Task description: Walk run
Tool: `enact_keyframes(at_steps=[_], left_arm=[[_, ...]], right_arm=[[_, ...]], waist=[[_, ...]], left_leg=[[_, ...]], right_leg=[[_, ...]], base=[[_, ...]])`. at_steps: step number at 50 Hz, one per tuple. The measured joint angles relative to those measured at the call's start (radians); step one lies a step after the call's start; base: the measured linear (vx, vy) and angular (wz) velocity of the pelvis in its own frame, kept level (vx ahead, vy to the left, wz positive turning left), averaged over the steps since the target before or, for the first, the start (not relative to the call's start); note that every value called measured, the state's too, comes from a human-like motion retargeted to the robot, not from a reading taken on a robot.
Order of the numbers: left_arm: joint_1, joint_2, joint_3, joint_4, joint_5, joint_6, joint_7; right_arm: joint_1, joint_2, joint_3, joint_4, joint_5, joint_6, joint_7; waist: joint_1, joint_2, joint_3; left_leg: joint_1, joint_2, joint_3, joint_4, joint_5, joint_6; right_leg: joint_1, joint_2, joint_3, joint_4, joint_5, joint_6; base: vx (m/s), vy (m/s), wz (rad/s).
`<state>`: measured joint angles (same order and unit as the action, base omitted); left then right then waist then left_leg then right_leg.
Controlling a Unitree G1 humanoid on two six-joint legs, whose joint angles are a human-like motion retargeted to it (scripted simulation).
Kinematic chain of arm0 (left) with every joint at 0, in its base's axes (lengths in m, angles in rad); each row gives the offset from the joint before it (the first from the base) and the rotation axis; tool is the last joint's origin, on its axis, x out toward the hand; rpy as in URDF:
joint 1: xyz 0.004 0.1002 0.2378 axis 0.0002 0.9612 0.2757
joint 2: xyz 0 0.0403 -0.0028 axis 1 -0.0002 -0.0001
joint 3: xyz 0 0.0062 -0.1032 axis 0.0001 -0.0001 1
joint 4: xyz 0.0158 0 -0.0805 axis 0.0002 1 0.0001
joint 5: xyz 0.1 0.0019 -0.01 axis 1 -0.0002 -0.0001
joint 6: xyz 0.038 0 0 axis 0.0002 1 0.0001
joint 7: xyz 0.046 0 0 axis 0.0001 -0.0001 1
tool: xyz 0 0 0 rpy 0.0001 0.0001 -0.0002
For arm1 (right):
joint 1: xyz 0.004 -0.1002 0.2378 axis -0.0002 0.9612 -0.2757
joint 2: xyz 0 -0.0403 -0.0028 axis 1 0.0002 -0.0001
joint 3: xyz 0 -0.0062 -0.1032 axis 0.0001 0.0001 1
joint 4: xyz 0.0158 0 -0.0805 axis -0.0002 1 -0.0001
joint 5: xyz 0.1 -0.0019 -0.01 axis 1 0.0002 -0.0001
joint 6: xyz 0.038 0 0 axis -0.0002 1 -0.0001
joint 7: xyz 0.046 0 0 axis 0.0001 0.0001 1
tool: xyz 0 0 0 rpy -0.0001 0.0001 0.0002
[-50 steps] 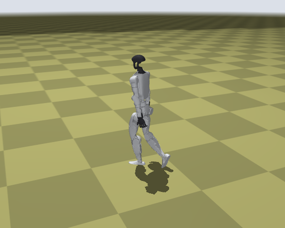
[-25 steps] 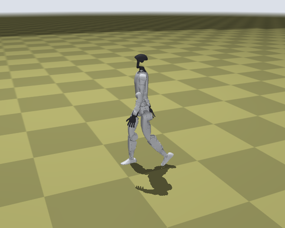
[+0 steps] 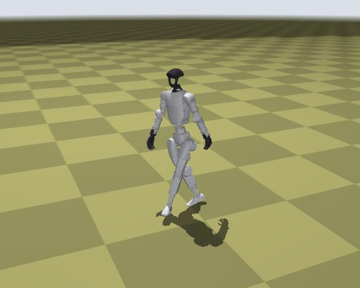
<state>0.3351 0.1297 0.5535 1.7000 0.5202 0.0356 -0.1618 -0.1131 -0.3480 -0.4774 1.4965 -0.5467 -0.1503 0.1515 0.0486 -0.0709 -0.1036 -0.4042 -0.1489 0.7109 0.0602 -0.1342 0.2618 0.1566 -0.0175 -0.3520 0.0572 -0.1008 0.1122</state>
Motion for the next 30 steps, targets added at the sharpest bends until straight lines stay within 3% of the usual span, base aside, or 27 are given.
enact_keyframes(at_steps=[2,5,8,10,13,15,18,23,25,27,30], left_arm=[[-0.004,-0.027,0.048,0.000,-0.070,-0.025,-0.023],[-0.062,-0.062,0.078,0.000,-0.156,-0.060,-0.083],[-0.168,-0.082,0.038,-0.025,-0.133,-0.119,-0.085],[-0.229,-0.099,-0.034,-0.098,-0.098,-0.144,-0.063],[-0.312,-0.102,-0.139,-0.234,-0.013,-0.182,-0.031],[-0.362,-0.094,-0.197,-0.322,0.041,-0.216,-0.022],[-0.442,-0.060,-0.263,-0.417,0.074,-0.271,-0.038],[-0.551,-0.007,-0.314,-0.476,0.075,-0.317,-0.083],[-0.567,0.010,-0.309,-0.482,0.069,-0.319,-0.084],[-0.559,0.019,-0.289,-0.468,0.059,-0.315,-0.066],[-0.515,0.017,-0.231,-0.395,0.047,-0.293,-0.034]], right_arm=[[0.020,0.029,-0.013,0.025,-0.007,-0.007,0.021],[0.071,0.065,-0.023,0.082,-0.041,-0.034,0.029],[0.125,0.071,-0.025,0.192,-0.041,-0.045,0.015],[0.185,0.091,-0.028,0.203,-0.066,0.022,0.067],[0.274,0.136,-0.051,0.203,-0.142,0.085,0.129],[0.327,0.168,-0.049,0.203,-0.166,0.088,0.138],[0.387,0.205,-0.032,0.203,-0.182,0.108,0.150],[0.431,0.233,-0.008,0.203,-0.187,0.153,0.181],[0.418,0.227,0.006,0.203,-0.187,0.171,0.178],[0.395,0.212,0.019,0.203,-0.189,0.187,0.146],[0.352,0.180,0.041,0.203,-0.181,0.218,0.076]], waist=[[0.002,-0.017,-0.015],[-0.036,0.008,-0.027],[-0.040,0.102,-0.009],[-0.029,0.148,-0.013],[-0.020,0.182,-0.019],[-0.067,0.202,-0.030],[-0.149,0.203,-0.055],[-0.214,0.141,-0.062],[-0.211,0.102,-0.037],[-0.209,0.090,-0.010],[-0.227,0.085,-0.011]], left_leg=[[0.037,-0.003,-0.006,0.006,0.010,0.000],[0.057,0.024,-0.112,0.065,-0.049,0.000],[0.114,0.066,-0.263,0.099,-0.091,0.000],[0.148,0.078,-0.354,0.091,-0.096,0.000],[0.191,0.061,-0.498,0.075,-0.089,0.000],[0.214,0.034,-0.642,0.063,-0.079,0.000],[0.236,-0.018,-0.821,0.059,-0.068,0.000],[0.314,-0.106,-0.999,0.082,-0.087,0.000],[0.382,-0.129,-1.025,0.078,-0.094,0.000],[0.455,-0.116,-1.021,0.080,-0.096,0.000],[0.526,-0.108,-1.006,0.107,-0.065,0.000]], right_leg=[[0.019,-0.008,0.004,0.055,0.120,0.051],[-0.005,0.002,-0.009,0.215,0.430,0.098],[-0.096,0.062,0.025,0.474,0.588,0.035],[-0.188,0.122,0.126,0.614,0.486,0.023],[-0.308,0.136,0.202,0.700,0.363,-0.019],[-0.393,0.115,0.211,0.695,0.292,-0.071],[-0.501,-0.007,0.168,0.593,0.191,-0.121],[-0.600,-0.148,0.174,0.228,0.154,-0.074],[-0.619,-0.145,0.260,0.087,0.115,-0.062],[-0.603,-0.116,0.392,-0.023,0.092,0.001],[-0.580,-0.104,0.404,-0.024,0.129,0.031]], base=[[1.28,-0.39,0.45],[0.92,-0.07,1.30],[0.76,0.07,1.74],[0.70,0.04,1.90],[0.64,-0.05,2.42],[0.66,-0.14,3.55],[0.62,-0.27,3.52],[0.61,-0.44,2.43],[0.57,-0.40,1.08],[0.91,-0.57,0.66],[0.74,-0.28,0.61]])
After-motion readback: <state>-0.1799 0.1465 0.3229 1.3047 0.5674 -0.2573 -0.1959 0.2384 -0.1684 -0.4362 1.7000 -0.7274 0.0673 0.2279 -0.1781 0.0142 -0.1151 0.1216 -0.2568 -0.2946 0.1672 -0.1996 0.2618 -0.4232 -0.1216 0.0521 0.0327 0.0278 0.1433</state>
